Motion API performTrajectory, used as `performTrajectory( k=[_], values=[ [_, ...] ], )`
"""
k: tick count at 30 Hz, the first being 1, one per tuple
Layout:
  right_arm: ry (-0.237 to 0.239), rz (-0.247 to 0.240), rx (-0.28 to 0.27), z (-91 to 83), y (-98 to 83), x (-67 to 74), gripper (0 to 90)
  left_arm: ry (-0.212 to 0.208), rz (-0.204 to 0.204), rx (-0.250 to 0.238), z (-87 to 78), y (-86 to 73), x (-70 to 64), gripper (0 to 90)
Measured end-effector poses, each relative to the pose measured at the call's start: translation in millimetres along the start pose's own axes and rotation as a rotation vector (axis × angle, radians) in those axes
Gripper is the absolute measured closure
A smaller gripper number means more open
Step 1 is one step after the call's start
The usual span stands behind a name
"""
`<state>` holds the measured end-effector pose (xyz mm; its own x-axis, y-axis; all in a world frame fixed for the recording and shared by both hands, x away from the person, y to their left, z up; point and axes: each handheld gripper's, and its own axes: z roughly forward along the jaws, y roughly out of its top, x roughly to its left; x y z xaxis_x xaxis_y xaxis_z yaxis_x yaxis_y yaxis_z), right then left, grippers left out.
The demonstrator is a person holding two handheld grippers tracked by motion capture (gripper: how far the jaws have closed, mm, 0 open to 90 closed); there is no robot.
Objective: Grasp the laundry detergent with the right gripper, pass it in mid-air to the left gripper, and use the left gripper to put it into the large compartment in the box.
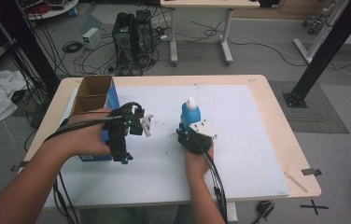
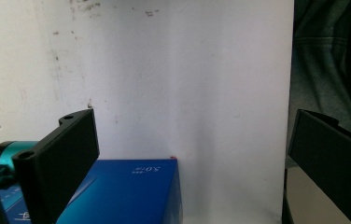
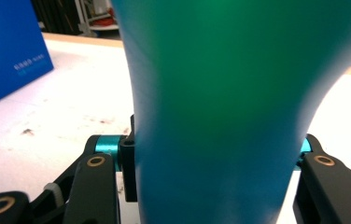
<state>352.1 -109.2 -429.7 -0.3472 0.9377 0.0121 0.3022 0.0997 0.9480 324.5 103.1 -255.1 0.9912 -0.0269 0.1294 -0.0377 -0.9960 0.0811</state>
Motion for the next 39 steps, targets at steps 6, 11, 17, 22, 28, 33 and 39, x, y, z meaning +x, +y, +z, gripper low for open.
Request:
performTrajectory(
  k=[6, 11, 17, 22, 28, 33, 39],
  values=[
    [0.097, -0.049, -0.012, -13.5, 10.9, -12.9, 45.4, -0.001, 0.002, -0.004, -4.0, 7.4, 4.0, 1.7],
    [0.202, -0.093, -0.02, -24.2, 18.7, -22.5, 45.2, -0.002, 0.008, 0.007, -8.8, 14.0, 8.6, 1.7],
    [0.364, -0.171, -0.02, -41.2, 28.5, -32.5, 45.3, -0.004, 0.009, 0.012, -15.3, 21.1, 13.4, 1.7],
    [0.497, -0.22, -0.015, -50.5, 31.4, -33.1, 45.3, -0.004, 0.007, 0.011, -19.9, 25.5, 15.8, 1.7],
    [0.658, -0.282, 0.007, -55.9, 28.5, -22.8, 45.3, -0.007, 0.019, 0.013, -23.4, 29.3, 17.0, 1.7],
    [0.782, -0.338, 0.023, -54.9, 23.4, -13.7, 45.3, -0.018, 0.021, 0.012, -20.6, 33.0, 14.4, 1.7],
    [0.872, -0.363, 0.038, -49.6, 15.5, -1.9, 45.4, -0.02, 0.032, 0.025, -16.1, 42.1, 6.2, 1.7]
  ],
)
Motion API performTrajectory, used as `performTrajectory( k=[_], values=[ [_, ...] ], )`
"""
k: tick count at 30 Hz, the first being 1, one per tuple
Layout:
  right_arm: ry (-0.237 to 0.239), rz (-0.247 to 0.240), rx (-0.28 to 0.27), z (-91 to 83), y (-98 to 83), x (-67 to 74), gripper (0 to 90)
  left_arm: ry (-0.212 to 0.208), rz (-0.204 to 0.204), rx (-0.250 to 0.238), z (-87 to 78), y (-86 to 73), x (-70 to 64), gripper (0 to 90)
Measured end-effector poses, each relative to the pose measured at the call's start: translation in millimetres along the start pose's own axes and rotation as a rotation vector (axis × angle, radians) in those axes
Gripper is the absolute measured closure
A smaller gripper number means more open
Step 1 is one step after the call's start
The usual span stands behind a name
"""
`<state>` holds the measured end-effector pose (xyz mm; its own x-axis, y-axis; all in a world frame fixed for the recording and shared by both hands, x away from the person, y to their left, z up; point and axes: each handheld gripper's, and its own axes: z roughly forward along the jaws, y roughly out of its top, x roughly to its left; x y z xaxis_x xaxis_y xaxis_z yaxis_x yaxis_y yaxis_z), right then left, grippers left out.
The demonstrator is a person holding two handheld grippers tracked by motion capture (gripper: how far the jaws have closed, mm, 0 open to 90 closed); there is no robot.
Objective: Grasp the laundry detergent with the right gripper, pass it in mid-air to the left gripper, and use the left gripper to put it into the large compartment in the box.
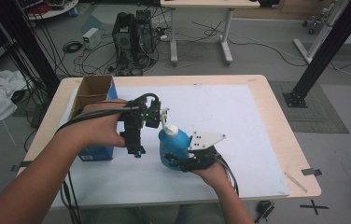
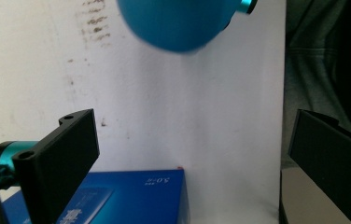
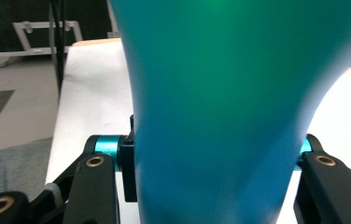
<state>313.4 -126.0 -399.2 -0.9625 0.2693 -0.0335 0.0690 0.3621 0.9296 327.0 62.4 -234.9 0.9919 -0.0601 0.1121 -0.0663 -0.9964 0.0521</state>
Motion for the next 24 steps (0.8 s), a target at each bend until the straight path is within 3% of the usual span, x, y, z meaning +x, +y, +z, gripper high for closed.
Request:
performTrajectory(
  k=[2, 6, 14, 15, 17, 18, 21, 24],
  values=[
    [0.005, 0.002, 0.002, 1.5, -0.3, 0.6, 45.5, -0.014, -0.004, -0.003, 1.4, 1.6, -1.9, 1.7],
    [0.051, -0.014, -0.001, 11.6, 0.3, 3.0, 45.5, 0.0, 0.045, 0.006, 4.4, 9.3, -1.5, 1.7],
    [0.089, -0.039, -0.008, 24.3, 4.3, 5.4, 45.5, -0.021, 0.046, 0.017, 8.3, 19.1, -4.3, 1.7],
    [0.102, -0.067, -0.023, 28.5, 6.8, 4.7, 45.5, -0.024, 0.062, 0.014, 9.3, 22.6, -4.3, 1.7],
    [0.118, -0.04, 0.001, 29.4, 8.3, 8.2, 45.5, -0.045, 0.042, 0.019, 10.3, 23.6, -6.2, 1.7],
    [0.125, -0.05, 0.008, 29.9, 9.3, 7.9, 45.4, -0.054, 0.044, 0.02, 11.0, 24.9, -6.5, 1.7],
    [0.132, -0.065, 0.003, 32.1, 10.4, 8.0, 45.5, -0.056, 0.087, 0.025, 13.7, 30.4, -5.9, 1.7],
    [0.134, -0.064, 0.006, 31.8, 11.9, 9.3, 45.5, -0.063, 0.078, 0.036, 16.6, 33.2, -8.1, 1.7]
  ],
)
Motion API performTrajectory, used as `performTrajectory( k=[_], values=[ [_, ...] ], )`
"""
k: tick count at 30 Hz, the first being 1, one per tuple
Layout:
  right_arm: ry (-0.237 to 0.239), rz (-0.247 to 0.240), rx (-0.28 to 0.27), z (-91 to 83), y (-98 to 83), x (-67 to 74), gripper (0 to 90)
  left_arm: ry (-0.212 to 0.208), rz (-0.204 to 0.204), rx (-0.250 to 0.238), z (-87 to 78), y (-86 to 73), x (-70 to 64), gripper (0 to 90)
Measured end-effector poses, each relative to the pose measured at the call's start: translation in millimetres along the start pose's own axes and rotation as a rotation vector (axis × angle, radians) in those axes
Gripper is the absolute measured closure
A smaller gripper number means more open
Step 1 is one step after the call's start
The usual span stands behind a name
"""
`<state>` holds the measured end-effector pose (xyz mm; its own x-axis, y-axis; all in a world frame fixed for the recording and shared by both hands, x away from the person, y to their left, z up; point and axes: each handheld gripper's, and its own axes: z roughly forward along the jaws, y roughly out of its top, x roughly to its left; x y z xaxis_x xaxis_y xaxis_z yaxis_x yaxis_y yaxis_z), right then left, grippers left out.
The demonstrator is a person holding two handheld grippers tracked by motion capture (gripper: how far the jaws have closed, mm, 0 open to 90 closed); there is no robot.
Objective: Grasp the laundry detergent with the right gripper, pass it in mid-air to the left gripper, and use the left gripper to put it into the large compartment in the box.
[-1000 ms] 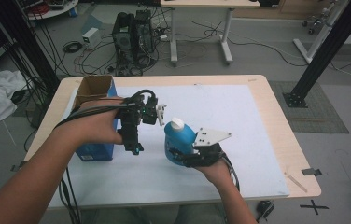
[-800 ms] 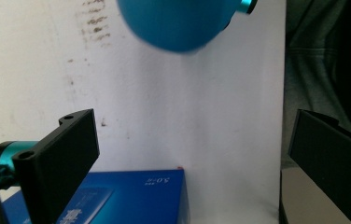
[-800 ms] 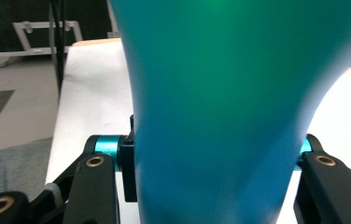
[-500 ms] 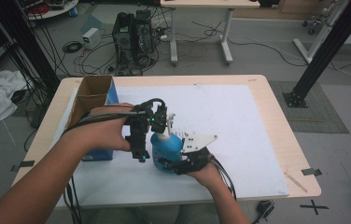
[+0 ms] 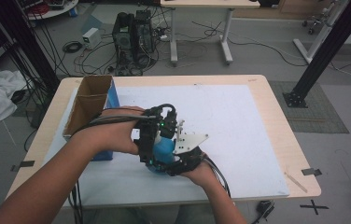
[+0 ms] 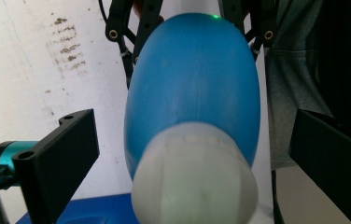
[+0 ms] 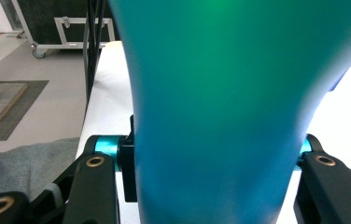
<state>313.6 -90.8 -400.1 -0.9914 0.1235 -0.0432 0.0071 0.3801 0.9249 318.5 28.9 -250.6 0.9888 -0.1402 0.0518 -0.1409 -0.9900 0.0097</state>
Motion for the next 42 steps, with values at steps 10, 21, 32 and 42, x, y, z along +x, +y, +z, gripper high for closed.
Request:
performTrajectory(
  k=[10, 21, 32, 42],
  values=[
    [0.004, -0.015, 0.0, -0.6, 1.8, 1.2, 45.5, -0.016, 0.014, 0.02, 6.2, 5.2, -1.0, 1.7],
    [0.005, -0.026, -0.019, 2.7, 4.5, 4.1, 45.5, -0.035, 0.01, 0.058, 11.2, 4.7, -4.3, 11.0],
    [0.022, -0.016, 0.009, 2.9, 5.7, 6.4, 45.5, -0.048, 0.004, 0.058, 11.0, 2.0, -4.9, 21.2],
    [0.016, -0.024, -0.002, 4.8, 5.5, 4.5, 45.5, -0.053, 0.003, 0.072, 11.4, 1.4, -3.5, 22.8]
  ],
)
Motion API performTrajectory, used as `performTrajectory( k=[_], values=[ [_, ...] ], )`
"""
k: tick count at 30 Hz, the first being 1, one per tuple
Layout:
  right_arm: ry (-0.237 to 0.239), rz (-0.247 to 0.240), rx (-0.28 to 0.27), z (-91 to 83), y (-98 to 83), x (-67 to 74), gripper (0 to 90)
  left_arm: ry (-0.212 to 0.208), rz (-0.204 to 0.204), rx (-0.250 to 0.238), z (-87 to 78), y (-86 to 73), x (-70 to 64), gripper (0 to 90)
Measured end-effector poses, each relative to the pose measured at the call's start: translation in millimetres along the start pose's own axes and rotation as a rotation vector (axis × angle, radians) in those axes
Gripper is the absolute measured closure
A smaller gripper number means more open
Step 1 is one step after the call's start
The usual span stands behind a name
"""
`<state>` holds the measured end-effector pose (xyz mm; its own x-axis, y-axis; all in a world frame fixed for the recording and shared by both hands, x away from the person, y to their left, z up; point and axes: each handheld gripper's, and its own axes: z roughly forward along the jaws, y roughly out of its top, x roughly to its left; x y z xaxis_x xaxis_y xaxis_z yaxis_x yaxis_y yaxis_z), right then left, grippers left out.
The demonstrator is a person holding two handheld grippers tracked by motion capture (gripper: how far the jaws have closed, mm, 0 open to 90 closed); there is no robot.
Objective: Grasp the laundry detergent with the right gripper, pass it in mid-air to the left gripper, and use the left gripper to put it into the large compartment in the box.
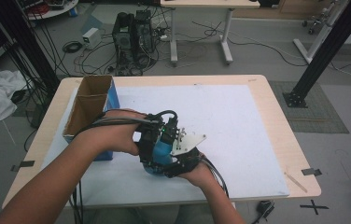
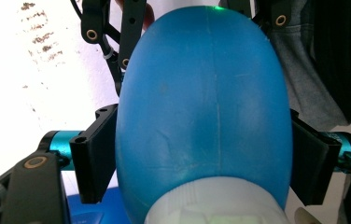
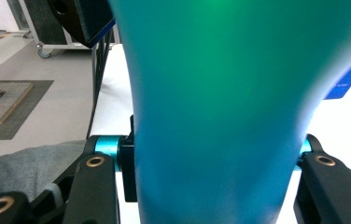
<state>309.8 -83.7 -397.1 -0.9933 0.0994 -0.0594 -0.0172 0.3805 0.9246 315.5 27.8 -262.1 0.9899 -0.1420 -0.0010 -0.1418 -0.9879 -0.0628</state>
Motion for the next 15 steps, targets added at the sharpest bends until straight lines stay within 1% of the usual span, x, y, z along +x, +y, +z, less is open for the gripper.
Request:
performTrajectory(
  k=[1, 2, 3, 4, 5, 6, 7, 8, 9, 10, 11, 12, 13, 14, 15],
  values=[
    [0.009, 0.033, -0.009, -0.1, 0.6, 2.2, 45.5, -0.004, 0.001, -0.002, -0.3, 0.0, -0.5, 27.0],
    [0.009, 0.041, -0.002, -0.1, 0.4, 2.8, 45.5, 0.002, 0.009, -0.004, -0.6, 0.4, -0.9, 28.4],
    [0.011, 0.038, 0.009, -0.1, -0.2, 3.1, 45.5, 0.002, -0.004, -0.011, 0.1, 0.5, -2.2, 28.4],
    [0.016, 0.048, 0.013, -0.3, -0.1, 3.9, 45.5, -0.005, 0.007, -0.002, -0.1, 1.4, -1.8, 28.4],
    [0.021, 0.066, 0.021, -0.9, -0.1, 5.2, 45.5, -0.004, 0.007, -0.002, 0.4, 2.2, -2.3, 28.5],
    [0.033, 0.095, 0.04, -2.0, 0.2, 7.3, 45.5, -0.002, 0.008, -0.01, 1.2, 2.6, -2.3, 28.4],
    [0.032, 0.105, 0.045, -2.3, 0.2, 8.4, 45.5, -0.004, 0.01, -0.002, 0.9, 3.4, -2.4, 28.4],
    [0.032, 0.105, 0.045, -2.3, 0.2, 8.4, 45.5, -0.004, 0.01, -0.002, 0.9, 3.4, -2.4, 28.5],
    [0.038, 0.147, 0.068, -4.0, 0.7, 11.4, 45.5, 0.006, 0.027, 0.0, 1.0, 4.3, -1.3, 28.7],
    [0.015, 0.047, 0.015, -0.9, 0.9, 4.0, 45.5, 0.017, 0.032, -0.003, 0.7, 4.5, -0.8, 30.3],
    [-0.004, -0.025, -0.019, 1.0, 1.1, -1.0, 45.5, 0.025, 0.034, 0.006, 0.2, 4.9, -1.2, 30.6],
    [-0.018, -0.058, -0.046, 2.9, 1.4, -3.4, 45.5, 0.018, 0.034, 0.0, 0.5, 4.7, -1.3, 30.6],
    [-0.012, -0.048, -0.04, 2.6, 1.2, -2.4, 45.5, 0.021, 0.033, 0.004, 0.2, 4.8, -1.6, 32.0],
    [-0.006, -0.03, -0.029, 1.9, 1.2, -0.8, 45.5, 0.015, 0.032, 0.006, 0.4, 4.8, -1.8, 33.3],
    [-0.007, -0.031, -0.024, 1.6, 1.3, -0.7, 45.5, 0.013, 0.031, 0.005, 0.6, 4.6, -1.8, 33.3]
  ],
)
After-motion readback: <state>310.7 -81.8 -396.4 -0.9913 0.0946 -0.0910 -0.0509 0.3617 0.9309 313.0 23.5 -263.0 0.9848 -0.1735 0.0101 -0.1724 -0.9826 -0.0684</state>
